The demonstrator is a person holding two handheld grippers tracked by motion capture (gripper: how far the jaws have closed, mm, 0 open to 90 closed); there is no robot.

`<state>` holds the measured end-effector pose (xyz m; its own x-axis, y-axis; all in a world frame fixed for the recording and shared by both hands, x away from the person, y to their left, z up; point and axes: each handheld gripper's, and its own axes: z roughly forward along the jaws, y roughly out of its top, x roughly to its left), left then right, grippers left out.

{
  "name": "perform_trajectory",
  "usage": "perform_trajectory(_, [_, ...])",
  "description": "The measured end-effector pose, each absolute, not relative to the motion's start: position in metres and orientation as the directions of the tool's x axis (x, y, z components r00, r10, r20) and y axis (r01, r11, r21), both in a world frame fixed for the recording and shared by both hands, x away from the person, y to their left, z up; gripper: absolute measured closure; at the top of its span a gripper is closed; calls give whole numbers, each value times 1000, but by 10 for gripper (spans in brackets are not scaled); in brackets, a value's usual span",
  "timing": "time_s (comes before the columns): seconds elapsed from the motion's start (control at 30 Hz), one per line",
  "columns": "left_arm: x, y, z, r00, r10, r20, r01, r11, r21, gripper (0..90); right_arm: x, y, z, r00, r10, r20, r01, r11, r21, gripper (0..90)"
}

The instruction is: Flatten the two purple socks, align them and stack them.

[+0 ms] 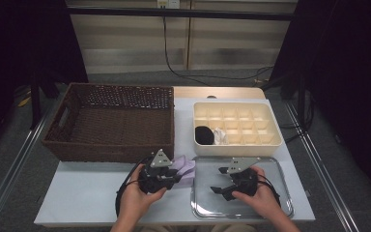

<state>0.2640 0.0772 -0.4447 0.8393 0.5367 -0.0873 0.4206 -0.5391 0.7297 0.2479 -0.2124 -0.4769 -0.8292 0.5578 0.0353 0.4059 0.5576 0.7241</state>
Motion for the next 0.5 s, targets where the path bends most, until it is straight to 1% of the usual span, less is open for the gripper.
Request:
perform_trajectory(0.03, [264,77,-445,839,537,-87,421,-539,730,665,248,-212,-477,-829,558,35,406,558,724,262])
perform_trajectory(0.1, [268,74,-449,841,533,-93,429,-551,716,654,248,-211,-477,-832,553,36,403,559,725,262])
perform_trajectory(0.13, [271,73,-453,838,540,-76,423,-556,716,660,249,-209,-478,-835,549,35,400,563,723,264])
perform_trajectory(0.2, [274,72,-456,832,551,-69,428,-556,713,684,249,-206,-478,-837,546,36,400,566,721,266])
perform_trajectory(0.23, [274,72,-456,832,551,-69,428,-556,713,714,249,-206,-478,-837,546,36,400,566,721,266])
perform_trajectory(0.27, [276,72,-458,835,546,-71,427,-561,709,714,249,-205,-478,-839,543,40,402,568,718,266])
perform_trajectory(0.3, [276,71,-458,835,546,-64,426,-570,703,743,249,-203,-478,-842,538,40,400,571,717,266])
perform_trajectory(0.33, [277,72,-459,836,547,-45,413,-573,708,807,250,-201,-477,-843,536,35,397,577,714,266])
perform_trajectory(0.37, [279,72,-460,833,549,-70,436,-572,695,816,250,-201,-477,-844,535,39,398,575,715,267])
perform_trajectory(0.43, [279,73,-460,832,550,-73,436,-566,699,822,251,-200,-477,-846,533,35,394,578,714,266])
perform_trajectory(0.5, [276,77,-454,844,533,-62,426,-593,683,827,252,-199,-474,-844,535,36,394,573,718,270])
